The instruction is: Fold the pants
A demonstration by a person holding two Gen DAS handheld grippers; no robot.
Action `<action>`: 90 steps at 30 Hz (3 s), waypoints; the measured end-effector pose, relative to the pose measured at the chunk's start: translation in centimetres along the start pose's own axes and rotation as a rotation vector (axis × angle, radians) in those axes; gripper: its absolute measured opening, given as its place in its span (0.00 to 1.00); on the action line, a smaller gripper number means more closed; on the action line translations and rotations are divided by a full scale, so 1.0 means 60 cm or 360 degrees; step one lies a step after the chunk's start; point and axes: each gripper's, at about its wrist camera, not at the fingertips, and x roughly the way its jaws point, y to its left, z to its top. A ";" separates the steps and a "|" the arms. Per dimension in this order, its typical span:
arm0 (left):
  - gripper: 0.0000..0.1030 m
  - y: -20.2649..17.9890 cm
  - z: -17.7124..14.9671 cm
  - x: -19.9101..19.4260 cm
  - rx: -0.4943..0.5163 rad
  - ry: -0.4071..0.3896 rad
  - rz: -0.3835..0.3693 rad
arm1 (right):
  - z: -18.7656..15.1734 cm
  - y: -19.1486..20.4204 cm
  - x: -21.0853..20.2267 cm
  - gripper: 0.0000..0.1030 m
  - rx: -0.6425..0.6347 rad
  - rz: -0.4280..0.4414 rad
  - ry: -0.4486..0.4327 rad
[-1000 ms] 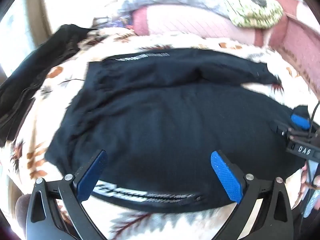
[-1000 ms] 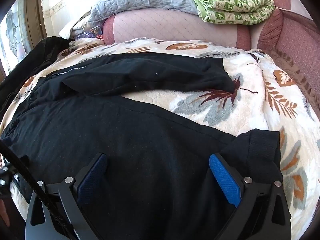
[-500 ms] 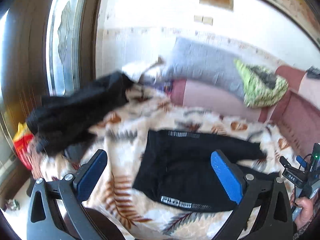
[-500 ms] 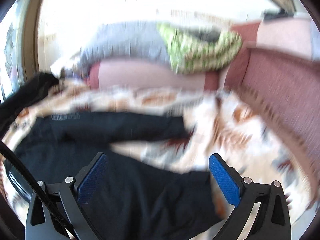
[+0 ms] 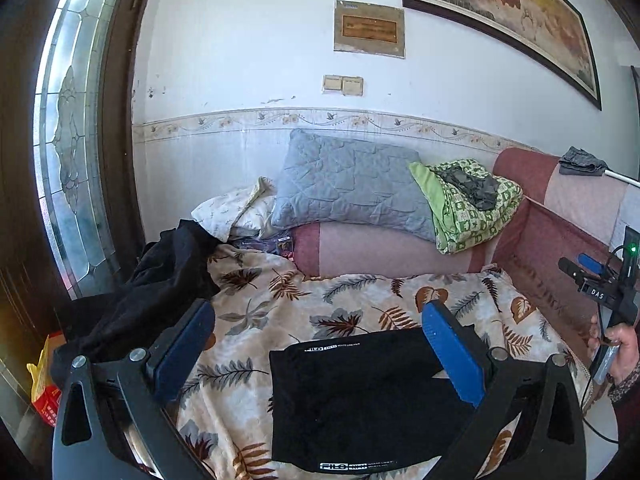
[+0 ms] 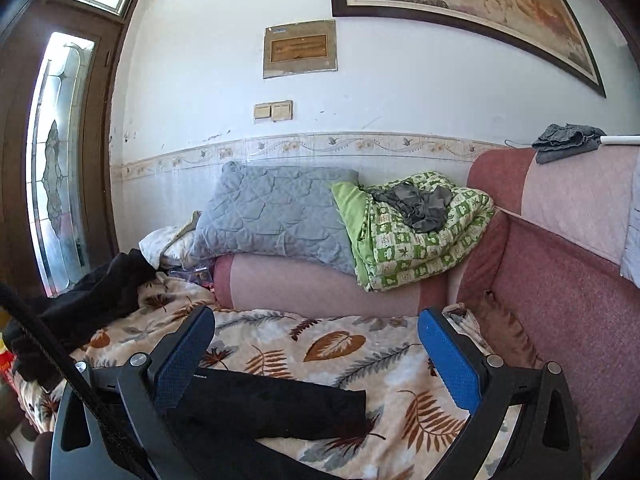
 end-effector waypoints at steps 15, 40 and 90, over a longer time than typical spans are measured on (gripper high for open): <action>0.92 -0.044 -0.089 0.404 0.0014 0.0747 -0.0274 | -0.137 -0.045 0.280 0.99 -0.0067 0.0153 0.0689; 0.98 -0.117 -0.257 0.834 0.0441 0.1298 -0.0669 | -0.364 0.043 0.697 0.91 -0.0271 0.0862 0.1404; 0.84 0.033 -0.284 0.411 -0.0806 0.0983 -0.0461 | -0.490 0.077 0.131 0.07 0.0207 0.0657 0.1379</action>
